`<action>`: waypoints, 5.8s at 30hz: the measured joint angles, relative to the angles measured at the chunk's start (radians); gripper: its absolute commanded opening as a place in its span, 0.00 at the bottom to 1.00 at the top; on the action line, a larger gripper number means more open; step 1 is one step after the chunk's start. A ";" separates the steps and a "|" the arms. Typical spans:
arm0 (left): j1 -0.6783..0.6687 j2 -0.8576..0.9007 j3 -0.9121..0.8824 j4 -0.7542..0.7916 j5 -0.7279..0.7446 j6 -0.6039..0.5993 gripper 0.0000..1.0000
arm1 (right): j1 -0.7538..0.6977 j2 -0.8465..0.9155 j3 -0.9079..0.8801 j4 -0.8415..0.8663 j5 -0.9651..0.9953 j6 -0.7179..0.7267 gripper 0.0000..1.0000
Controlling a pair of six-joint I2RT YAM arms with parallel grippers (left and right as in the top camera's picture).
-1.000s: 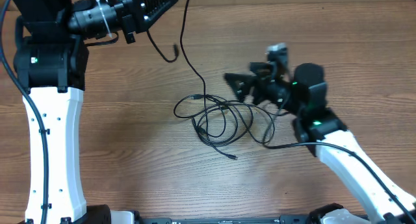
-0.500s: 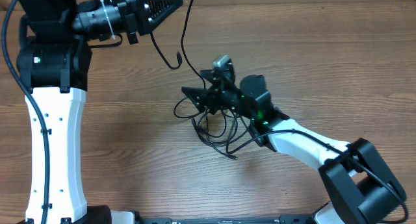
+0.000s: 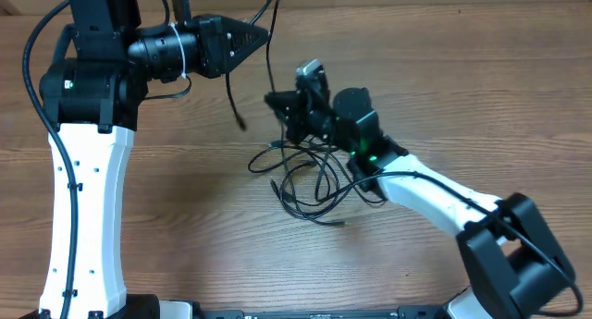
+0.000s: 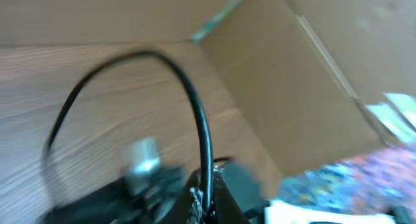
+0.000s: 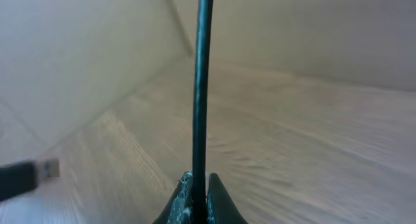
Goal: Untangle cables
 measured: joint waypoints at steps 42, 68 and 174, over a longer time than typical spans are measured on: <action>0.000 0.144 0.000 -0.336 -0.387 0.028 1.00 | -1.439 -0.354 0.034 -0.492 0.589 -0.127 0.04; -0.066 0.144 -0.001 -0.370 -0.394 0.027 1.00 | -1.402 -0.130 0.040 -0.816 0.317 0.148 1.00; -0.315 -0.077 -0.568 -0.148 -0.631 -0.129 0.04 | -0.606 -0.415 0.047 -1.448 -0.018 0.267 1.00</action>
